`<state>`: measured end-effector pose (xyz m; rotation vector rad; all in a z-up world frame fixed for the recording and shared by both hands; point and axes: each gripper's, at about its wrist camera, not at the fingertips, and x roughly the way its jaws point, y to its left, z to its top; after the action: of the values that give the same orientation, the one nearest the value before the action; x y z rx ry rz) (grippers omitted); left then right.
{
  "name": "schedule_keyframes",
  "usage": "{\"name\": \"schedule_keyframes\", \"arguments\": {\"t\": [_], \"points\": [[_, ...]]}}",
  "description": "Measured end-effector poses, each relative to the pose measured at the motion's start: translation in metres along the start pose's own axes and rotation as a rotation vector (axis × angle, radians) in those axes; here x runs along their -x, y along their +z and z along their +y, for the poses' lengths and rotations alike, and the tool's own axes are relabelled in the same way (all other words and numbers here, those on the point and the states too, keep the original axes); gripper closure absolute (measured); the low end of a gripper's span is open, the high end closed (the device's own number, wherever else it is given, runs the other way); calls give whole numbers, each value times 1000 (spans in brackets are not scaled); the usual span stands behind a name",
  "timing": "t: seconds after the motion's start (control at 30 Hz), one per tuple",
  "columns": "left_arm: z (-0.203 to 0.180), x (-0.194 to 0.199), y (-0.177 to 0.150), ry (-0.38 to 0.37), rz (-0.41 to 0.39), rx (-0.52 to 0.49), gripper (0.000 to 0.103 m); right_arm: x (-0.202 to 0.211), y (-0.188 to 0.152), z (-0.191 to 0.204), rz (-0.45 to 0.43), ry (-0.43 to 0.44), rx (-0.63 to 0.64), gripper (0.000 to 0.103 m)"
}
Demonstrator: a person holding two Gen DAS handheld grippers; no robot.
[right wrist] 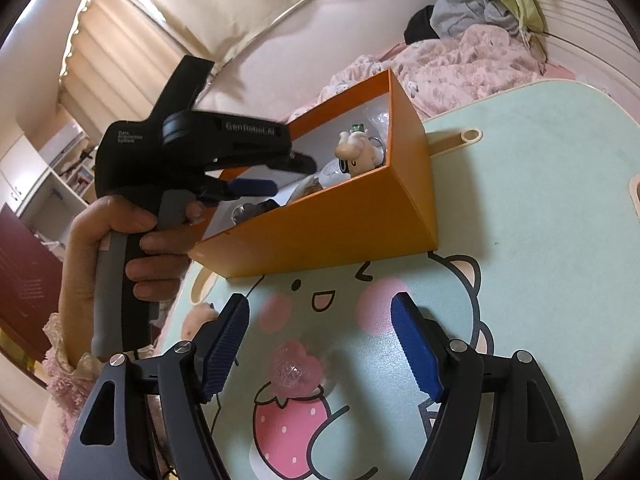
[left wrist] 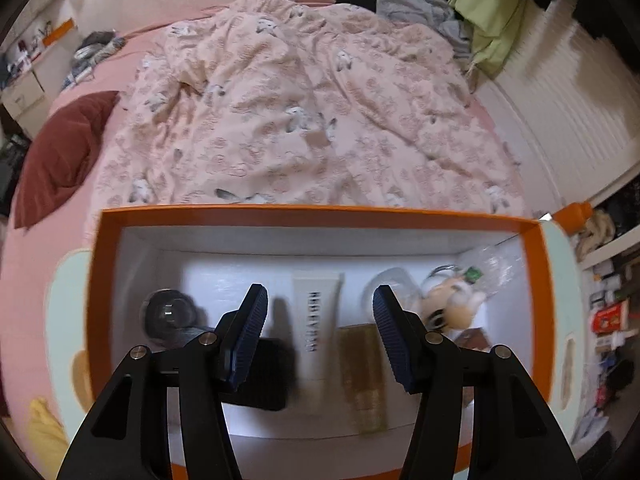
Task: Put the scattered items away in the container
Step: 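Reach into the box and grasp the white tube with the left gripper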
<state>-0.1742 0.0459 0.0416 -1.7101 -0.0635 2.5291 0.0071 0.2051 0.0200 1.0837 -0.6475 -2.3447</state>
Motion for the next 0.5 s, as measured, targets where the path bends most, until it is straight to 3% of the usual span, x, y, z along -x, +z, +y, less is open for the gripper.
{"name": "schedule_keyframes", "arguments": {"t": [0.03, 0.07, 0.27, 0.5], "points": [[0, -4, 0, 13, 22, -11, 68, 0, 0, 0, 0, 0, -1, 29], [-1, -8, -1, 18, 45, -20, 76, 0, 0, -1, 1, 2, -4, 29], [-8, -14, -3, 58, 57, -73, 79, 1, 2, -3, -1, 9, -27, 28], [8, -5, -1, -47, 17, -22, 81, 0, 3, -2, 1, 7, -22, 28]]}}
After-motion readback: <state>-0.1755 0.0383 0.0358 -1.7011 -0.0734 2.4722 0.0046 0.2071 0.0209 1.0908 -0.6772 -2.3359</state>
